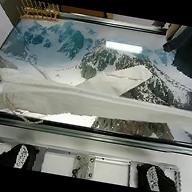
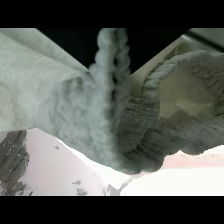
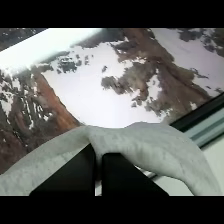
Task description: Fold the clothes and pants, and hang the long-sleeved shirts on hangers.
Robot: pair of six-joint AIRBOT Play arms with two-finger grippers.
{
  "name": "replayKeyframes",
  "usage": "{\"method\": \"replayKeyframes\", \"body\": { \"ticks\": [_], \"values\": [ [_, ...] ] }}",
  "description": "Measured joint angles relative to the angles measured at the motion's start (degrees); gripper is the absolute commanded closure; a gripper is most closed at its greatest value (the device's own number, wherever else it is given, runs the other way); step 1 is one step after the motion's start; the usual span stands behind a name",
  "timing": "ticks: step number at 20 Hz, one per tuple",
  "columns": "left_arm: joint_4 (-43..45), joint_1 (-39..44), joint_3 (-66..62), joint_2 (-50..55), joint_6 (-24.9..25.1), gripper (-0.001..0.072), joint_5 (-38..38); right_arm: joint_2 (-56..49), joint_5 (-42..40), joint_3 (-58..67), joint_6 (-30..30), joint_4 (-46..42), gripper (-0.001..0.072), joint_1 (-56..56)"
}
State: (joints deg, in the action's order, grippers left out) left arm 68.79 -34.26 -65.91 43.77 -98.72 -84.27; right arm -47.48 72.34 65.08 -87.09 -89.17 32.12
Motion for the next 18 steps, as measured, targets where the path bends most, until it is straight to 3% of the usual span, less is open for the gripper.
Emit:
{"method": "replayKeyframes", "body": {
  "ticks": [4, 8, 9, 10, 11, 12, 15, 18],
  "values": [
    [-2.78, 3.41, -5.77, 16.79, 1.14, 0.0678, 7.04, -17.44, -4.55, 9.77, -0.74, 4.0, 0.0694, -4.87],
    [-3.56, 7.67, -17.09, 35.3, 1.73, 0.0678, 12.87, -35.74, -11.43, 23.61, -5.64, 5.05, 0.0692, -12.0],
    [-4.07, 8.35, -19.71, 39.12, 1.75, 0.0677, 14.47, -39.52, -14.23, 26.75, -7.26, 5.2, 0.0656, -13.62],
    [-5.05, 8.87, -22.45, 42.93, 1.9, 0.0559, 16.26, -43.21, -17.99, 29.86, -9.14, 5.25, 0.0403, -15.3],
    [-6.08, 9.25, -25.09, 46.31, 1.92, 0.016, 18.88, -46.45, -22.56, 32.59, -11.06, 5.4, 0.01, -16.87],
    [-7.85, 9.4, -27.52, 49.05, 1.9, 0.0002, 21.4, -48.92, -27.15, 34.73, -12.5, 5.95, 0.007, -18.12],
    [-15.08, 9.49, -34.82, 55.25, 1.88, 0.0035, 25.9, -53.57, -39.3, 38.84, -15.28, 11.89, 0.0071, -20.85],
    [-17.64, 8.74, -41.42, 58.05, 2.29, 0.0036, 26.14, -54.38, -43.89, 40.41, -16.46, 15.8, 0.0083, -21.51]
  ]
}}
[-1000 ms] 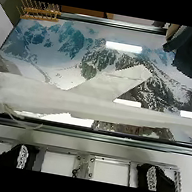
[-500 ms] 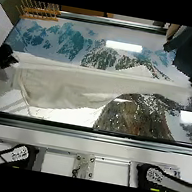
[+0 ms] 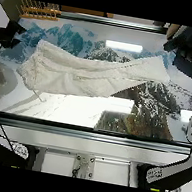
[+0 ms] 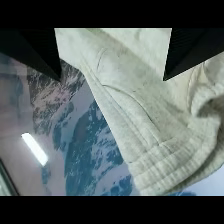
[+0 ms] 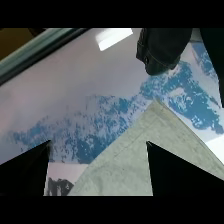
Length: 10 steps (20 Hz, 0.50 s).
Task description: Fold the clothes and pants, and hang the long-sleeved shirts on hangers.
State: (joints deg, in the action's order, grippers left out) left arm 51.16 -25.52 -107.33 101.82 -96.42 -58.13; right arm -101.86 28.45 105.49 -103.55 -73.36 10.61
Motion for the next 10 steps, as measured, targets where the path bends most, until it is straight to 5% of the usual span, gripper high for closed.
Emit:
{"method": "replayKeyframes", "body": {
  "ticks": [5, 10],
  "values": [
    [10.51, -2.58, -1.77, 0.22, 0.92, 0.0036, -11.69, 3.32, 11.56, 0.0, 9.29, 2.21, 0.0083, 0.28],
    [20.44, -5.95, 13.75, -3.63, 0.96, 0.0036, -15.19, 9.94, 24.55, -8.15, 16.06, 2.91, 0.0083, 0.02]
  ]
}}
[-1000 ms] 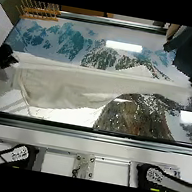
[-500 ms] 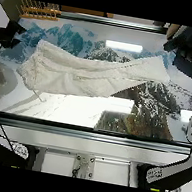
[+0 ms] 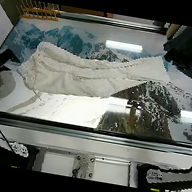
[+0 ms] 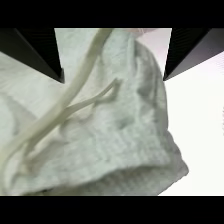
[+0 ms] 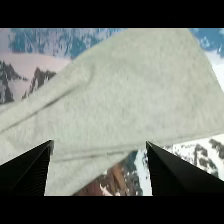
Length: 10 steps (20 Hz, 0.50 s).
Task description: Fold the clothes and pants, and hang the long-sleeved shirts on hangers.
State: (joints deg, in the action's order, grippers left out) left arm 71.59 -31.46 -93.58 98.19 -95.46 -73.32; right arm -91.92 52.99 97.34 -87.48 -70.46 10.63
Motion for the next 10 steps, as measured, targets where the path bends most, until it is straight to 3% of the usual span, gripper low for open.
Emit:
{"method": "replayKeyframes", "body": {
  "ticks": [3, 10],
  "values": [
    [0.83, -1.62, 9.51, -1.18, 0.57, 0.0037, 2.78, 3.76, 2.84, -7.15, 1.22, 0.26, 0.0083, -0.07],
    [-7.61, -0.68, 22.14, -1.75, 6.05, 0.0037, 14.36, 6.29, 3.98, -17.27, 2.08, 6.14, 0.0083, -0.13]
  ]
}}
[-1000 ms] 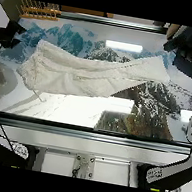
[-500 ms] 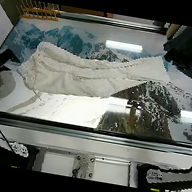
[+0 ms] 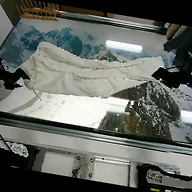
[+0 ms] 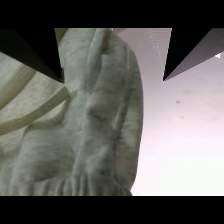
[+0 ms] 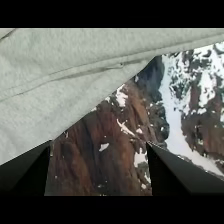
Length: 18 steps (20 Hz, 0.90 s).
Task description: Fold the clothes and pants, and hang the long-sleeved shirts on hangers.
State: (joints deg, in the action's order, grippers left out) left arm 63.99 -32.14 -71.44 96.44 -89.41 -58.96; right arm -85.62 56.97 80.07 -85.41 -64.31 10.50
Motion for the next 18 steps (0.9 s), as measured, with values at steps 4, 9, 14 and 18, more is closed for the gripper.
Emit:
{"method": "replayKeyframes", "body": {
  "ticks": [4, 9, 14, 18],
  "values": [
    [-1.77, 2.84, -0.17, 1.62, 0.94, 0.0038, 2.75, -1.25, -0.13, -1.36, 0.15, 1.62, 0.0083, -0.42],
    [-2.05, 5.97, -3.96, 5.51, 1.03, 0.0677, 0.31, -6.62, -1.22, -1.73, -1.2, 3.96, 0.0083, -1.31],
    [-1.92, 6.75, -8.74, 6.38, 1.05, 0.0677, -3.3, -15.02, -8.94, -1.79, -2.64, 10.82, 0.0084, -4.11],
    [-2.1, 6.86, -10.8, 6.51, 1.22, 0.0677, -4.94, -19.15, -14.14, -1.79, -2.84, 15.08, 0.0501, -6.29]
  ]
}}
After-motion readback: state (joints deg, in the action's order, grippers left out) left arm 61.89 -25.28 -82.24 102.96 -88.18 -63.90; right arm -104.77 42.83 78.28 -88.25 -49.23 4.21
